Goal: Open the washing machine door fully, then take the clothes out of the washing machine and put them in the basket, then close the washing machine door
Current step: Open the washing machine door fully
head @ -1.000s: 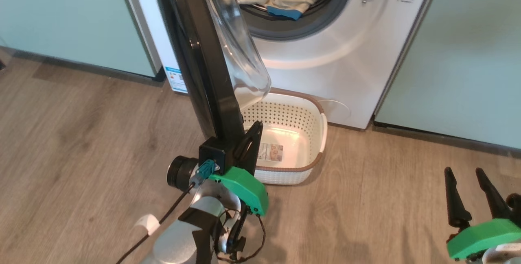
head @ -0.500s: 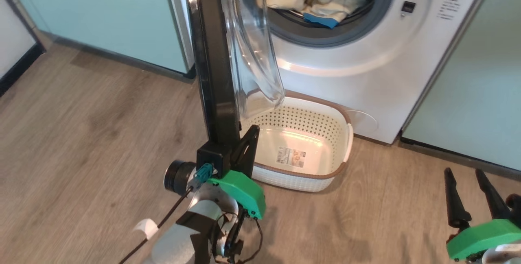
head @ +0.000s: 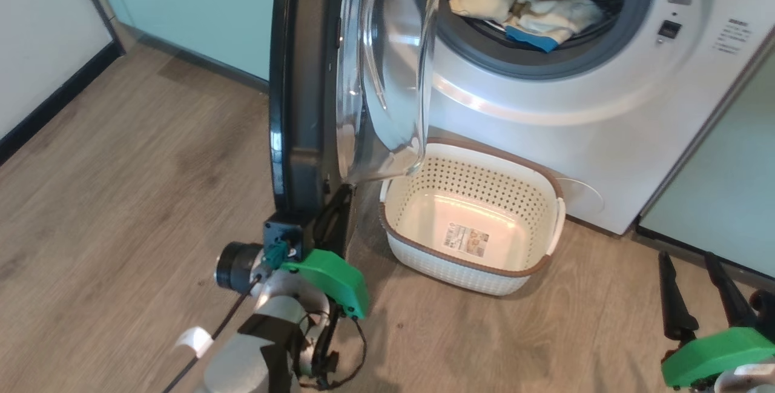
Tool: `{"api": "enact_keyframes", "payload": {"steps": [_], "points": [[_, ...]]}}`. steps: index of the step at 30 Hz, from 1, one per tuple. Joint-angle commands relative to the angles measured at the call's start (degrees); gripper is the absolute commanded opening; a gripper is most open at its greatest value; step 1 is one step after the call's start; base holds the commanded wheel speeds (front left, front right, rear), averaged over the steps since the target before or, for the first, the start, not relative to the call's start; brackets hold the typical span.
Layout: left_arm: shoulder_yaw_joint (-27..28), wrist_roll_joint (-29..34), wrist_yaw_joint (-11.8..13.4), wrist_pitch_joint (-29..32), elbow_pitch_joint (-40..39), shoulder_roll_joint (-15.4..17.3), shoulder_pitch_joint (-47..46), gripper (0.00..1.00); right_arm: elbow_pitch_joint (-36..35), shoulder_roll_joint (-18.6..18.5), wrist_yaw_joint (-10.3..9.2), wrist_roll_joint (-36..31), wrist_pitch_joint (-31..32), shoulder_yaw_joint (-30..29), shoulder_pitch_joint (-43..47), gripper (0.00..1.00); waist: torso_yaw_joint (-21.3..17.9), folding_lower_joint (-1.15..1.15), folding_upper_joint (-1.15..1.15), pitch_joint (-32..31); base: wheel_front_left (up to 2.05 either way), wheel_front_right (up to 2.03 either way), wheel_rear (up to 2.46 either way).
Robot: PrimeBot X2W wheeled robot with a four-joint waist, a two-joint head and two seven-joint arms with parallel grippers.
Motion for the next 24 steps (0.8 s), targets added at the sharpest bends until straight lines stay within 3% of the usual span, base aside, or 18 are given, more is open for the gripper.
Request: {"api": "enact_keyframes", "payload": {"steps": [1,24], "points": [[3.2,0.5,0.3,-0.4,-1.6,1.6,-1.8,0.00,-1.6,-0.9,0.20,0.1,-0.5,0.8,-0.7,1.00,0.8,0.00,0.00,0.0,0.00,0.00,0.00],[15.6,0.3,-0.2,-0.4,4.2,5.1,-6.7,0.00,-1.9,-1.8,0.20,0.2,-0.5,1.7,-2.4,1.00,3.8,0.00,0.00,3.3,0.00,0.00,0.00]]}}
